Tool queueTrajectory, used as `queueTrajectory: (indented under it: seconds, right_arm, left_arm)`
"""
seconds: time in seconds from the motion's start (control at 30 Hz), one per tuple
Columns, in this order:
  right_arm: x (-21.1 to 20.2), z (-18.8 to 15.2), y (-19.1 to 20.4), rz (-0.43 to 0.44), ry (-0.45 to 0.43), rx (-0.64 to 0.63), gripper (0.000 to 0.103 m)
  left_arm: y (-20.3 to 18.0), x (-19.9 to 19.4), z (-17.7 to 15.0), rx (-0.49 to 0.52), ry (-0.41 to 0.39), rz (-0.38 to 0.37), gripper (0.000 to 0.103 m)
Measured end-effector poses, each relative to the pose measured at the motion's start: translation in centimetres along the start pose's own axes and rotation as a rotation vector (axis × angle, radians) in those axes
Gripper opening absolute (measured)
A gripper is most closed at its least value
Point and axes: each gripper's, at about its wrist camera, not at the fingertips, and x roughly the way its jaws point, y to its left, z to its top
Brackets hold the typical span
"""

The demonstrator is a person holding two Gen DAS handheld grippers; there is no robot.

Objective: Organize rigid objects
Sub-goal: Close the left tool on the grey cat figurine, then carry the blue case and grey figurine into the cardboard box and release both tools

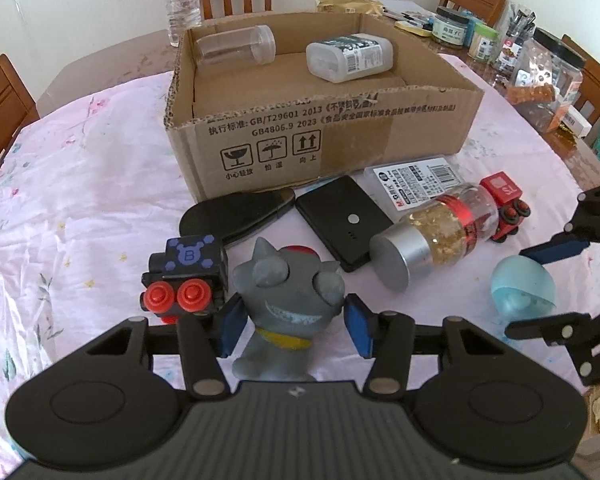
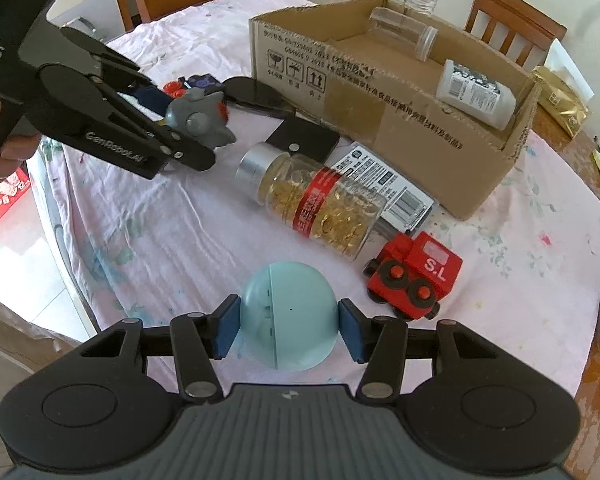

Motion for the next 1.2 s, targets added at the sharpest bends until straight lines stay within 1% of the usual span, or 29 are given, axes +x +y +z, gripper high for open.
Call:
queueTrajectory:
  seconds: [0.2,0.37,0.57,0.77,0.87,1.0,1.1,1.2]
  right_arm:
    - [-1.2,0.7,-0.4,0.002,-0.021,0.015,0.058]
    - [-2.4,1.9,-1.1,-0.015,-0.055,0.019,0.058]
    - [-4.2,4.0,-2.5,-0.045,-0.120,0.030,0.058]
    - [-5.3,6.8,-4.6,-0.092,-0.198,0.033,0.058]
    - [-5.3,8.3,-5.8,-0.113,-0.226,0.040,0.058]
    - [-4.3,10.3,-7.6,-0.136,-0.239,0.059,0.058]
    - [-2.7,11.5,-8.8,-0.143,-0.220,0.091,0.058]
    - [-0.7,12.3,-9.9,-0.149,-0.176,0.111,0.058]
  left_arm:
    - [0.1,-1.5,0.6,0.022,0.001,-0.014,0.051]
    - [0.3,-3.0,1.4,0.046,-0.021,-0.025,0.051]
    - [0.3,-4.8,2.7,0.066,-0.057,-0.042,0.051]
    - [0.5,-6.6,4.3,0.074,-0.107,-0.048,0.051]
    - [0.7,-7.1,5.0,0.076,-0.120,-0.046,0.051]
    - [1.1,-7.7,5.8,0.075,-0.139,-0.039,0.051]
    - [1.5,-7.9,6.6,0.071,-0.151,-0.029,0.051]
    - [2.0,-8.2,7.4,0.063,-0.163,-0.016,0.051]
